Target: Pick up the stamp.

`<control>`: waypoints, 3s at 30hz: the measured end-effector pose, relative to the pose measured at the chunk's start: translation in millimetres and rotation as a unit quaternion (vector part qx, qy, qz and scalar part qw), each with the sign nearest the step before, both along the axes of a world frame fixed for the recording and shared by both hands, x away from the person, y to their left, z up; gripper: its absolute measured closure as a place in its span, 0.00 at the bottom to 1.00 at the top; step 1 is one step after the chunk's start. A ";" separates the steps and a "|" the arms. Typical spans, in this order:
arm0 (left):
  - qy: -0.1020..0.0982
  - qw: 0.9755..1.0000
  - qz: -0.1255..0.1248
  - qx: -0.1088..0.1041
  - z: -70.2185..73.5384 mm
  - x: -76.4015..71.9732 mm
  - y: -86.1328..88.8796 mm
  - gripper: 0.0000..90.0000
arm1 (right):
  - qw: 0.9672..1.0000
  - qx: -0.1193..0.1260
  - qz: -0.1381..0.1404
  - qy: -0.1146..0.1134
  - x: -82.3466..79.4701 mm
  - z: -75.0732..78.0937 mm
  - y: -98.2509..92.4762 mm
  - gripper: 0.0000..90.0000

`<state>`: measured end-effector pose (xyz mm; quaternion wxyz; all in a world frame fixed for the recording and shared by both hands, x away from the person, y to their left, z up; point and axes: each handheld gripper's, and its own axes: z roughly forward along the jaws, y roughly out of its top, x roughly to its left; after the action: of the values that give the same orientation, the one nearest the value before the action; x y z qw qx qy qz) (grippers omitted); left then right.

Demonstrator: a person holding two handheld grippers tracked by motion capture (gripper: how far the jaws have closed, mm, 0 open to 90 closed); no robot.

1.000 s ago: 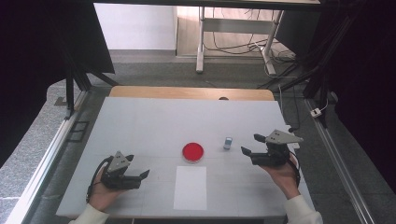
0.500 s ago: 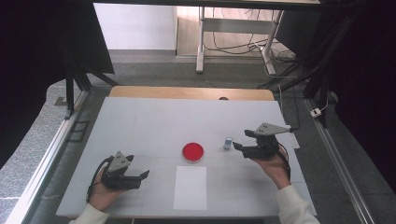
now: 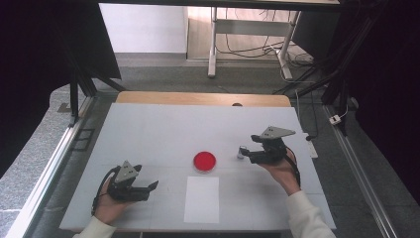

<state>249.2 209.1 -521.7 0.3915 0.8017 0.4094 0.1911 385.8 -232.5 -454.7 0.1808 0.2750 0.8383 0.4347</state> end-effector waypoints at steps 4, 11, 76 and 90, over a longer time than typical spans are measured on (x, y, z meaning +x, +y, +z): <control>0.000 1.000 0.001 0.001 -0.1 -0.1 -0.1 0.18 | 1.000 -0.001 0.003 0.004 5.5 -1.4 3.5 0.35; 0.001 1.000 0.003 0.001 -0.6 0.4 0.3 0.18 | 1.000 -0.006 0.005 0.018 14.1 -10.6 5.1 0.37; 0.000 1.000 0.003 0.003 -2.0 -0.1 2.6 0.18 | 0.998 -0.046 0.014 0.042 26.4 -42.6 9.0 0.78; 0.002 1.000 0.003 0.004 -2.3 0.2 2.7 0.18 | 0.999 -0.042 0.007 0.028 24.2 -45.3 13.0 0.84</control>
<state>249.3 211.9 -523.9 0.3871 0.8024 0.4113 0.1925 410.0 -219.6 -500.0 0.1655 0.2731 0.8627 0.3922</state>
